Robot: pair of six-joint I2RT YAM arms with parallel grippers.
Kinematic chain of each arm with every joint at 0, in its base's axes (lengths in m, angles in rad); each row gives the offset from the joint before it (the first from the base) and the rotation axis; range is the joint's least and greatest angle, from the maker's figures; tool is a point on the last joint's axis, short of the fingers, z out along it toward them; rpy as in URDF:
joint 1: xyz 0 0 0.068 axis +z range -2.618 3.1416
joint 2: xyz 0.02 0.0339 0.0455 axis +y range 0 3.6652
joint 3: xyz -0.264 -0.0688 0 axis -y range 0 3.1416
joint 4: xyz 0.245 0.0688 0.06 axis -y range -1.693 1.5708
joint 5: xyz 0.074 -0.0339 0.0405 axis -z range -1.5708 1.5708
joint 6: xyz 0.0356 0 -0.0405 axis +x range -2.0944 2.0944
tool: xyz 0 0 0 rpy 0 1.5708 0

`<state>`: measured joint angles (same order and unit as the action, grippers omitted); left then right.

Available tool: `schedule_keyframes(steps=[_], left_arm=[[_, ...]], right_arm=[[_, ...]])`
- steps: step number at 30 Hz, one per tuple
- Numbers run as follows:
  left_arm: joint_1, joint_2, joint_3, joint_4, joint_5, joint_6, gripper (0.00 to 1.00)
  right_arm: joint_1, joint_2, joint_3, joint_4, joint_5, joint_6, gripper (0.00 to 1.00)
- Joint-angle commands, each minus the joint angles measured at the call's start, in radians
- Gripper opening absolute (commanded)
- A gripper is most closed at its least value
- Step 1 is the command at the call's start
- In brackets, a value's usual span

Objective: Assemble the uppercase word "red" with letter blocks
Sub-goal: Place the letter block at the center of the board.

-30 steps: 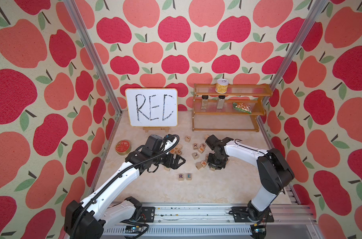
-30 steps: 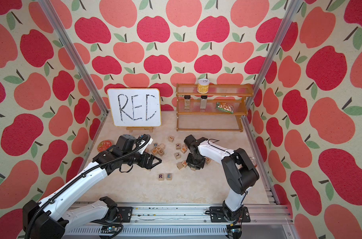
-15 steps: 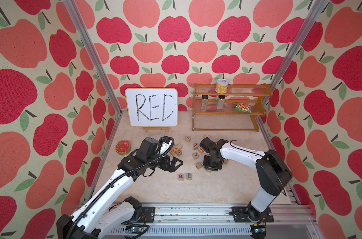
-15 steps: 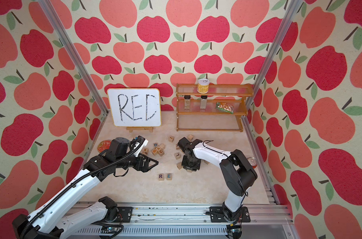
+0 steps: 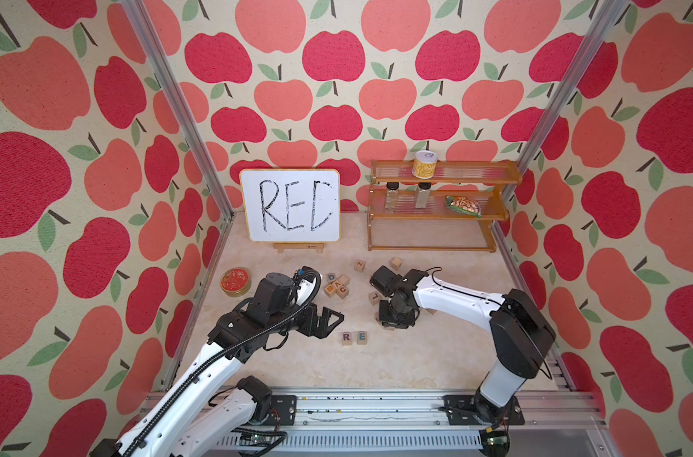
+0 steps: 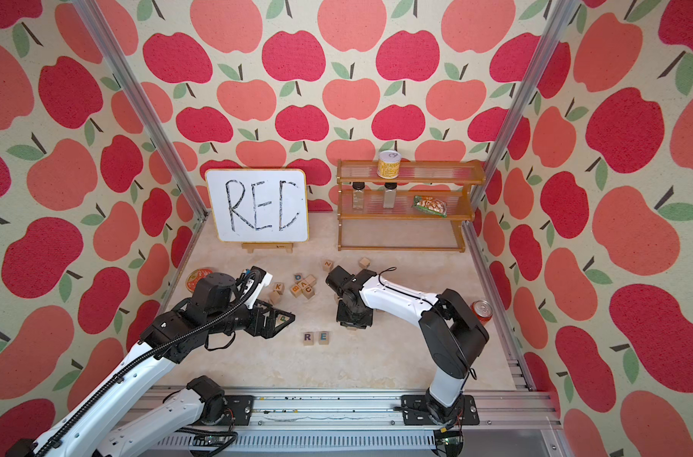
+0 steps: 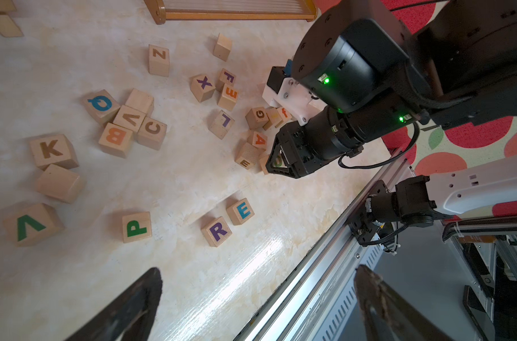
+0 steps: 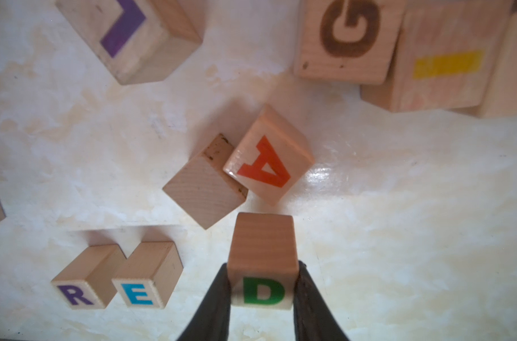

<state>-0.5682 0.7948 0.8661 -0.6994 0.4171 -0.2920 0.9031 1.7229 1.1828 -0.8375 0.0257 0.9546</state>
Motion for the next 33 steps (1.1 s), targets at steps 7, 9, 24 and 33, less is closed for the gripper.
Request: schedule_keyframes(steps=[7,9,24,33], left_arm=[[-0.015,-0.084,-0.013,-0.090,-0.046,-0.056,0.99],[-0.018,-0.102,-0.017,-0.099,-0.052,-0.068,0.99],[-0.038,-0.178,-0.012,-0.168,-0.084,-0.105,0.99],[-0.050,-0.189,-0.012,-0.170,-0.098,-0.112,0.99]], right_arm=[[0.059,0.030,0.045,-0.024,0.013,0.025,0.13],[0.073,0.037,0.054,-0.024,0.010,0.023,0.13],[0.138,0.095,0.084,0.000,-0.018,0.010,0.13],[0.151,0.127,0.083,0.017,-0.035,0.003,0.13]])
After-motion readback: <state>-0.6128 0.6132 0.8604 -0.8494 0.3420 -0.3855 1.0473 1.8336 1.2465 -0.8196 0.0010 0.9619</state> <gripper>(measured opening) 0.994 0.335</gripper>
